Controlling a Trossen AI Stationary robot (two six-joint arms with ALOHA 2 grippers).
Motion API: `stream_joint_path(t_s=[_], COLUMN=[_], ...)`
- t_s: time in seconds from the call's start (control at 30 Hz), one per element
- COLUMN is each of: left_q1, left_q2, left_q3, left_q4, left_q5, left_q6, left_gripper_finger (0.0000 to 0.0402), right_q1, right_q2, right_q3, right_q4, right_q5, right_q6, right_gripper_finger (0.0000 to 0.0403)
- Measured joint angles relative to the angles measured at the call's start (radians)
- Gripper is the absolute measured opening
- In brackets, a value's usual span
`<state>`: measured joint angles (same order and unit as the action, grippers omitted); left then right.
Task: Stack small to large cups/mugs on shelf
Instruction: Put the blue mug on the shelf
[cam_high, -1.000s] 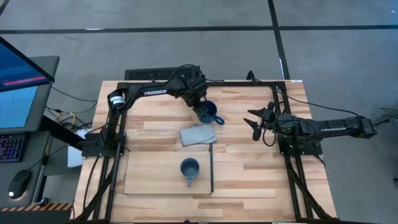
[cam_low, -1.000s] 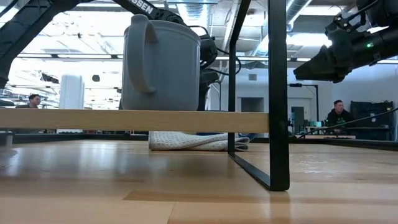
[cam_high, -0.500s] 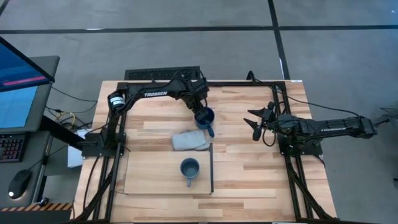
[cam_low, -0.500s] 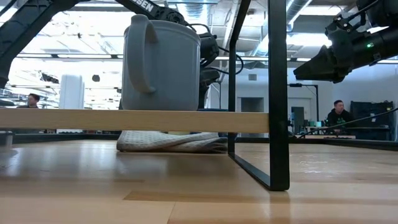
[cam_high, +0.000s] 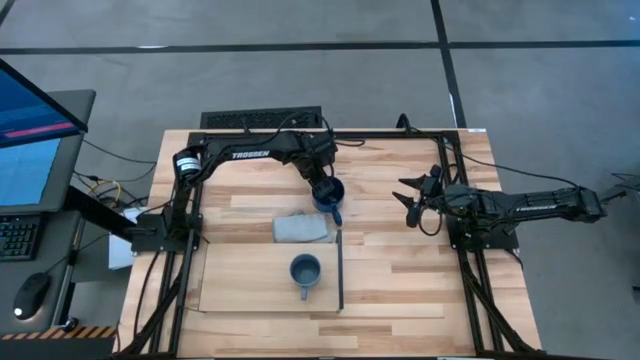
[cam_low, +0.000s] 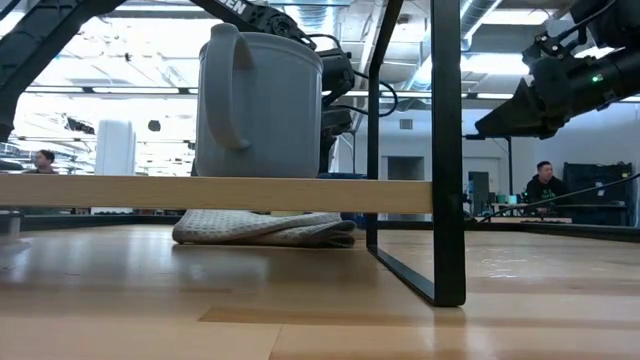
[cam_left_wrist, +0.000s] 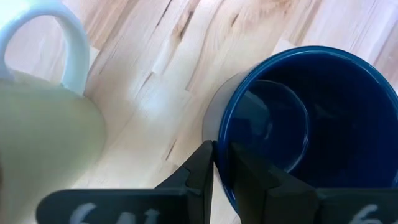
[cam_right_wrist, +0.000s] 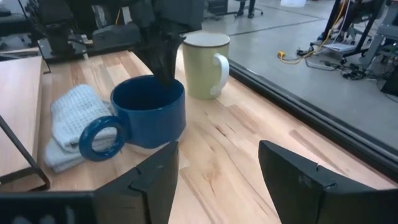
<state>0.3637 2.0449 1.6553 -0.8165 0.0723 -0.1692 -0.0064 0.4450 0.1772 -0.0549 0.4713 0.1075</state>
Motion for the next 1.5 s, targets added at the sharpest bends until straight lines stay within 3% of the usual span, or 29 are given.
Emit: stream_joint_path(t_s=[0.9, 1.27, 1.5], left_q1=[-0.006, -0.010, -0.013], left_q2=[0.003, 0.007, 0.007], left_q3=[-0.010, -0.012, -0.012], left_q4=[-0.005, -0.006, -0.001], left_q5=[0.025, 0.030, 0.027], left_q6=[0.032, 0.049, 0.073], left_gripper_finger=[0.0037, 0.0069, 0.0027], right_q1=[0.000, 0.000, 0.000], right_q2=[0.000, 0.000, 0.000], right_q3=[0.000, 0.000, 0.000], right_q4=[0.002, 0.002, 0.002], right_q5=[0.000, 0.000, 0.000], right_q6=[0.016, 0.016, 0.016], right_gripper_finger=[0.0244, 0.0244, 0.0244])
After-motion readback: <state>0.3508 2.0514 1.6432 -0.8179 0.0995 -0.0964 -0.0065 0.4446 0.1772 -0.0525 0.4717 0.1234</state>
